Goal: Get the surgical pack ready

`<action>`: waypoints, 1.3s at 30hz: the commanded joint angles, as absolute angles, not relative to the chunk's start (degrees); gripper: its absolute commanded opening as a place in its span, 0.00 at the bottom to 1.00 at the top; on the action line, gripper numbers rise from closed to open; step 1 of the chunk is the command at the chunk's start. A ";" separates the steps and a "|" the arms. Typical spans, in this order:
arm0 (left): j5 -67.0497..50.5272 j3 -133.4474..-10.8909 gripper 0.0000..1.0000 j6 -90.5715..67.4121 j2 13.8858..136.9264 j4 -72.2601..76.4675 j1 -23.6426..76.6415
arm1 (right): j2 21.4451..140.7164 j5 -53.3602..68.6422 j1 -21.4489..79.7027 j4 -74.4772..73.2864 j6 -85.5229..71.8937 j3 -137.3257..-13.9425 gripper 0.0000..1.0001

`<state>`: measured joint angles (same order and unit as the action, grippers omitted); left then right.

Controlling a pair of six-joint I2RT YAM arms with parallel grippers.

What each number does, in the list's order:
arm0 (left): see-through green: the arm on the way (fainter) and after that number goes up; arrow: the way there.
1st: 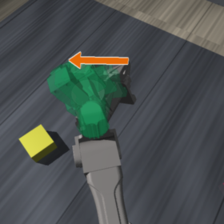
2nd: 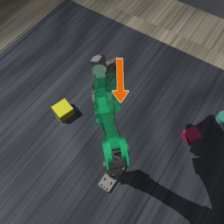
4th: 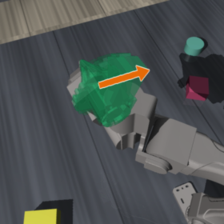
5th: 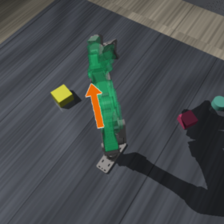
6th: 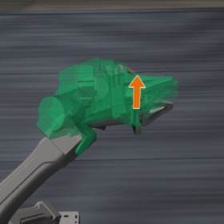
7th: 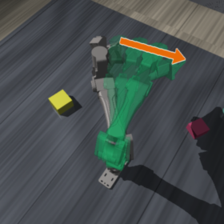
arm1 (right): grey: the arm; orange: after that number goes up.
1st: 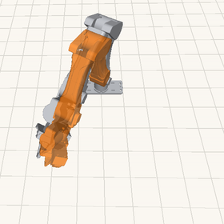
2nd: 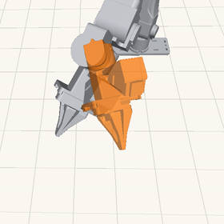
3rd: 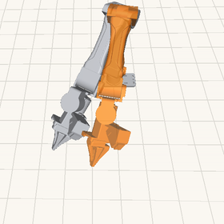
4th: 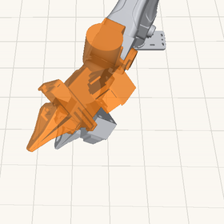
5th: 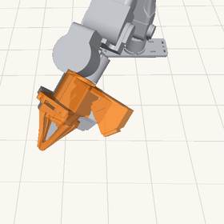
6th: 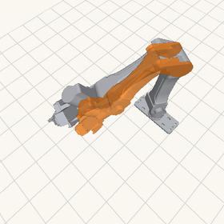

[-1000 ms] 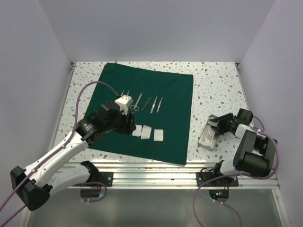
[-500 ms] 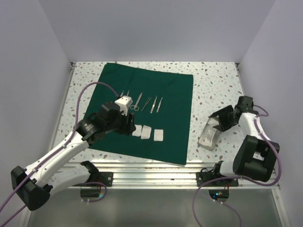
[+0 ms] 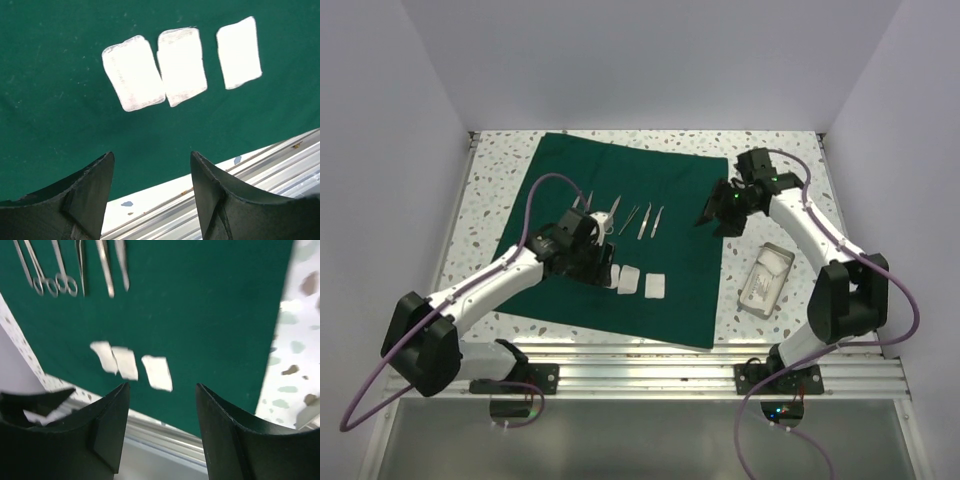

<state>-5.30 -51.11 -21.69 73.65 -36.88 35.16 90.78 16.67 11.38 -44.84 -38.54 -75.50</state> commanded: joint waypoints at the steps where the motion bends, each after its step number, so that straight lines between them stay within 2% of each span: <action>1: -8.17 -53.61 0.65 -23.55 75.14 -34.72 32.53 | 90.44 20.29 13.80 -46.67 -34.72 -75.16 0.58; 6: -11.94 -52.74 0.63 -22.16 77.69 -27.37 28.48 | 90.00 25.48 16.34 -43.51 -33.31 -71.02 0.58; 9: -18.35 -51.86 0.59 -19.26 79.71 -21.99 25.93 | 88.69 25.75 16.87 -43.77 -32.17 -69.70 0.58; 12: -19.68 -51.68 0.57 -16.44 82.61 -18.29 25.40 | 86.76 24.97 16.96 -45.70 -29.81 -70.05 0.58; 22: -16.26 -53.08 0.50 -12.22 91.75 -13.53 25.05 | 86.31 27.95 16.88 -46.76 -27.77 -69.00 0.58; 32: -13.18 -52.38 0.47 -11.69 92.64 -13.80 25.14 | 88.06 29.18 16.96 -46.50 -26.81 -69.26 0.58; 39: -14.41 -50.63 0.39 -13.18 92.81 -13.27 25.14 | 89.38 29.88 16.96 -46.06 -26.72 -69.96 0.58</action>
